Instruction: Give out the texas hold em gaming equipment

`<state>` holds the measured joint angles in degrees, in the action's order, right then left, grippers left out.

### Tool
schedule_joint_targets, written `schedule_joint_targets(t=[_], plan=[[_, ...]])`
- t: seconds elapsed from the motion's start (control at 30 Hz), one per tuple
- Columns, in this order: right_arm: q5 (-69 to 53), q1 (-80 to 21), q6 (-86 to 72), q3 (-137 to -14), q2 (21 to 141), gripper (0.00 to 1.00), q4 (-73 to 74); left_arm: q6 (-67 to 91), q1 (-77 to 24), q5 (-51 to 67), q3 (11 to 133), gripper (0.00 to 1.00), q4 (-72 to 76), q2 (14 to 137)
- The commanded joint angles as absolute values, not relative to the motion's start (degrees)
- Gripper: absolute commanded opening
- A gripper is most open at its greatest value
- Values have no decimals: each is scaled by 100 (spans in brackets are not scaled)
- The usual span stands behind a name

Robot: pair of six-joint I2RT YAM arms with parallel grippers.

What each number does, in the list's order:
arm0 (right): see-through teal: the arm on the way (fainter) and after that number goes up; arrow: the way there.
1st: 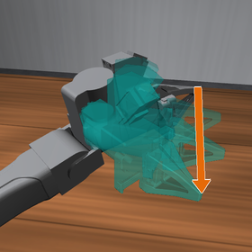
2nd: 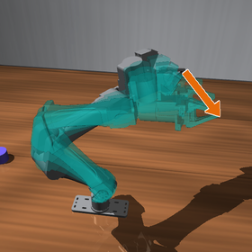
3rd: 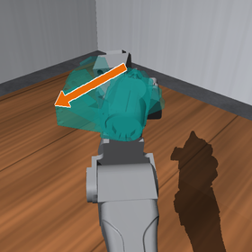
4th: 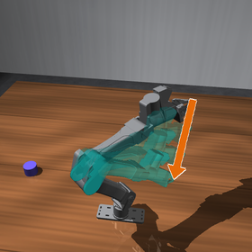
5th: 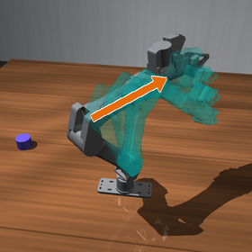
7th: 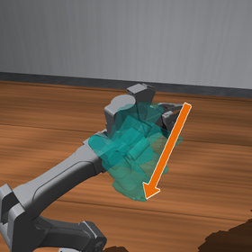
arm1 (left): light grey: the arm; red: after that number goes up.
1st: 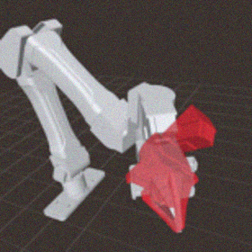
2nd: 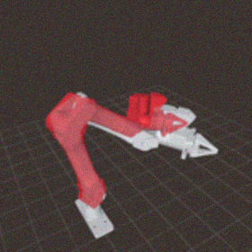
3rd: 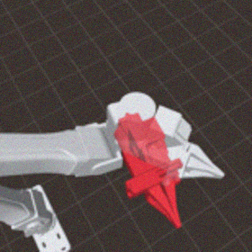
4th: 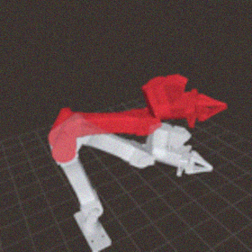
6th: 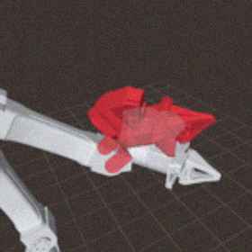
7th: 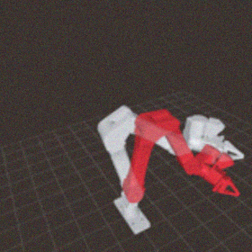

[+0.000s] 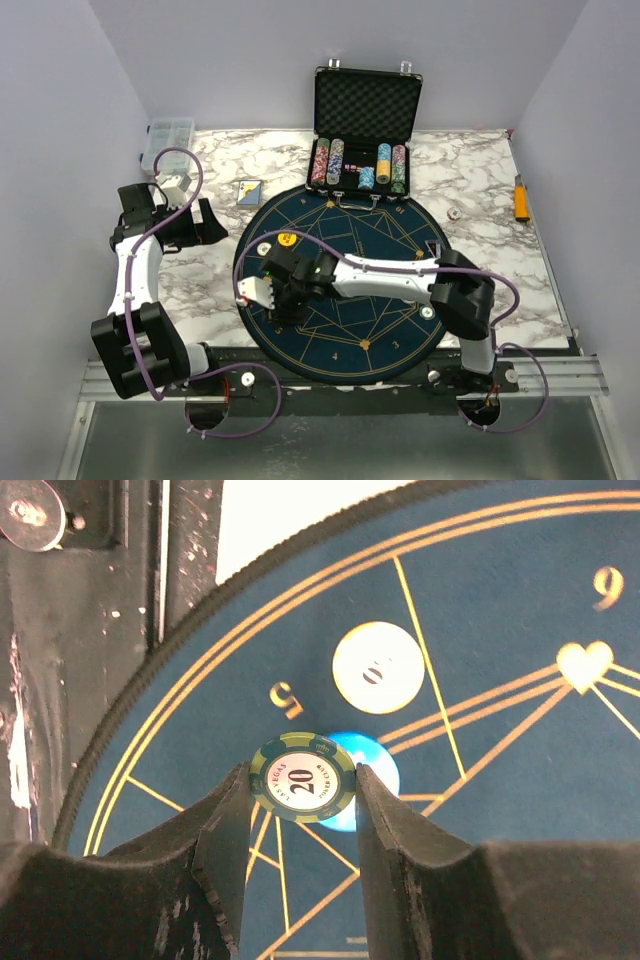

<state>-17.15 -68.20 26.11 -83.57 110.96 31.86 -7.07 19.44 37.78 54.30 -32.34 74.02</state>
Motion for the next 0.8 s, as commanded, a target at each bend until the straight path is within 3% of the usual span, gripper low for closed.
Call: schedule_joint_targets(t=[0.0,0.57,0.77], plan=[[-1493,-7161,2525,-8425,11491,31,2643,-689,2003,3974,5537,98,-3234,7361],[-1309,-7348,2531,-8561,12031,36,2488,-712,2092,4102,5511,99,-3228,7306],[-1209,-7356,2501,-8677,11903,57,2587,-712,2092,4112,5511,98,-3234,7303]])
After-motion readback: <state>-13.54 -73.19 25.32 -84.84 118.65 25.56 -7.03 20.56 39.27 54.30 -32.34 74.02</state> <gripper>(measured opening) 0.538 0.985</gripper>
